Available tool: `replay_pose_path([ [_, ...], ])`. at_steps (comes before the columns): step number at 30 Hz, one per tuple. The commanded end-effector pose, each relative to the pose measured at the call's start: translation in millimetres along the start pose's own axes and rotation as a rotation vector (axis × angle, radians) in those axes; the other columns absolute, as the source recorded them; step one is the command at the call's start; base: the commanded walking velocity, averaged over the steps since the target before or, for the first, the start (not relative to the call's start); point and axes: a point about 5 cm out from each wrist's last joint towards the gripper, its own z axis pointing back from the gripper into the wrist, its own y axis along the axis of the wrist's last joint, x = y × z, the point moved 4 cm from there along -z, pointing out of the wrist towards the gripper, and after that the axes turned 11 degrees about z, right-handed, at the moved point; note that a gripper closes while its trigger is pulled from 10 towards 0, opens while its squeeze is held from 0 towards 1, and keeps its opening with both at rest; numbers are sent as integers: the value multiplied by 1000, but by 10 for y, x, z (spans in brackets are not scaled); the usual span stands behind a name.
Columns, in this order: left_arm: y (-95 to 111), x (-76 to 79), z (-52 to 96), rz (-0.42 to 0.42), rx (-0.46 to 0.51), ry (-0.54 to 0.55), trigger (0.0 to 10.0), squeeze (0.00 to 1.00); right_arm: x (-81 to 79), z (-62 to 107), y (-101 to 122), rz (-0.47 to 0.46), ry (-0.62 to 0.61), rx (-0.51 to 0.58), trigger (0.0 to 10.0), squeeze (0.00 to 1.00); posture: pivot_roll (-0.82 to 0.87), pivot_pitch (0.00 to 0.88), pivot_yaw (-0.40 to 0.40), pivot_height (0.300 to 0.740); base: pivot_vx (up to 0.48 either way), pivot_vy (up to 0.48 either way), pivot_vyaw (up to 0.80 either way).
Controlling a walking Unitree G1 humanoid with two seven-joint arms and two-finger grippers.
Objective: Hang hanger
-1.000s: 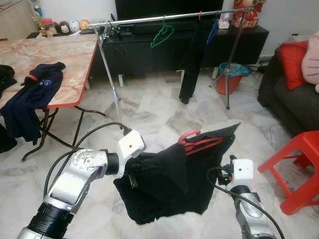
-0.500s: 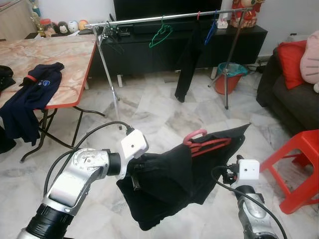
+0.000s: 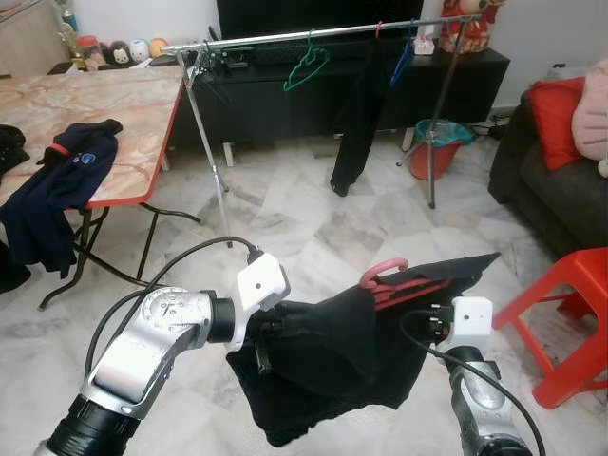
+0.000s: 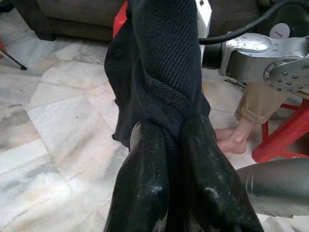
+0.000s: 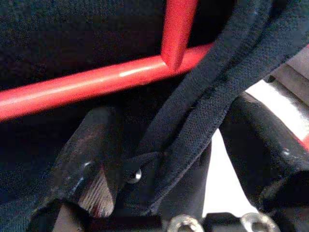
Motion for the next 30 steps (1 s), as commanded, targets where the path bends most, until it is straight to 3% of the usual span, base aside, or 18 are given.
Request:
replay_pose_path([
  [1,128,85,10,-45,25,-37,10000,0,-3,-44,76,11,1,25,10000,0,77,0,4,740,0,0,0],
  [6,135,114,34,-45,22,-46,10000,0,31,-68,142,48,-29,44,10000,0,81,0,2,740,0,0,0],
  [7,129,112,37,-44,21,-46,10000,0,50,-69,141,54,-42,40,2510,0,81,0,1,740,0,0,0],
  [8,124,111,40,-43,20,-46,10000,0,63,-70,140,58,-52,37,2510,0,81,0,1,740,0,0,0],
  [9,115,108,43,-42,16,-45,10000,0,76,-71,140,61,-60,35,275,0,82,0,1,740,0,0,0],
  [30,-198,49,203,-59,-142,-14,10000,0,106,-76,97,120,-58,-4,0,0,80,0,3,740,0,0,0],
])
